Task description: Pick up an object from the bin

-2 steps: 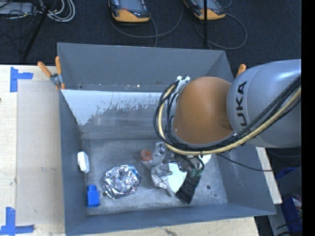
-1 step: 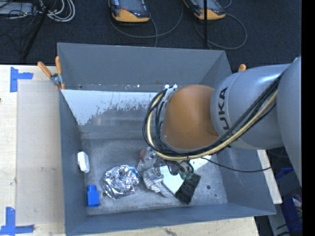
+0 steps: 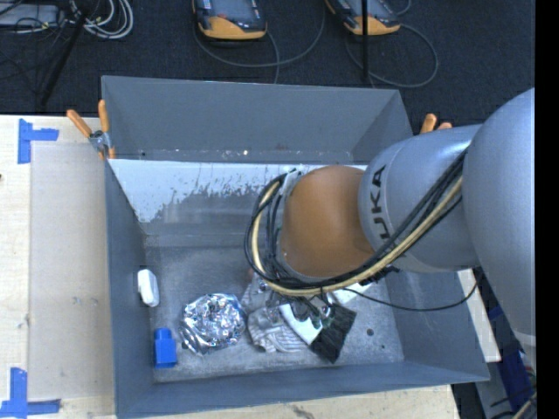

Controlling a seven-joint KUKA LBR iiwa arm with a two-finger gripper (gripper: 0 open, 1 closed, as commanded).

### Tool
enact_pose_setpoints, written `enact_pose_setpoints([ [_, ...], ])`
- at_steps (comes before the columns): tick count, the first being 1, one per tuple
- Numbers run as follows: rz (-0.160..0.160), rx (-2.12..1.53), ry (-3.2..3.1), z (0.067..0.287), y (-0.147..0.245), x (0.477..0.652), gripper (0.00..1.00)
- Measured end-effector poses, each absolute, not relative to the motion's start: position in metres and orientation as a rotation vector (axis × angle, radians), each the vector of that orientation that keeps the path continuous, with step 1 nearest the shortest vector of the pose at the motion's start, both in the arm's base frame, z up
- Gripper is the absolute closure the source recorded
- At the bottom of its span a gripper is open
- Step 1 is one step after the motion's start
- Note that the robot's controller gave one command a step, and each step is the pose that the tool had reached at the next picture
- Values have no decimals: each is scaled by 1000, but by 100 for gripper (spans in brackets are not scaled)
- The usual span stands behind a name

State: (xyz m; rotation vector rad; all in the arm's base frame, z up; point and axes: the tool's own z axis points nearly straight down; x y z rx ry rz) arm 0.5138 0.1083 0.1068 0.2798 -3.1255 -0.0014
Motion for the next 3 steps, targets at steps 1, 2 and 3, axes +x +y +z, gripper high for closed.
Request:
enact_pose_setpoints([
  [1,0,265,-3125,128,113,516,100],
  [2,1,260,-3124,191,112,514,100],
  [3,1,261,-3125,206,113,516,100],
])
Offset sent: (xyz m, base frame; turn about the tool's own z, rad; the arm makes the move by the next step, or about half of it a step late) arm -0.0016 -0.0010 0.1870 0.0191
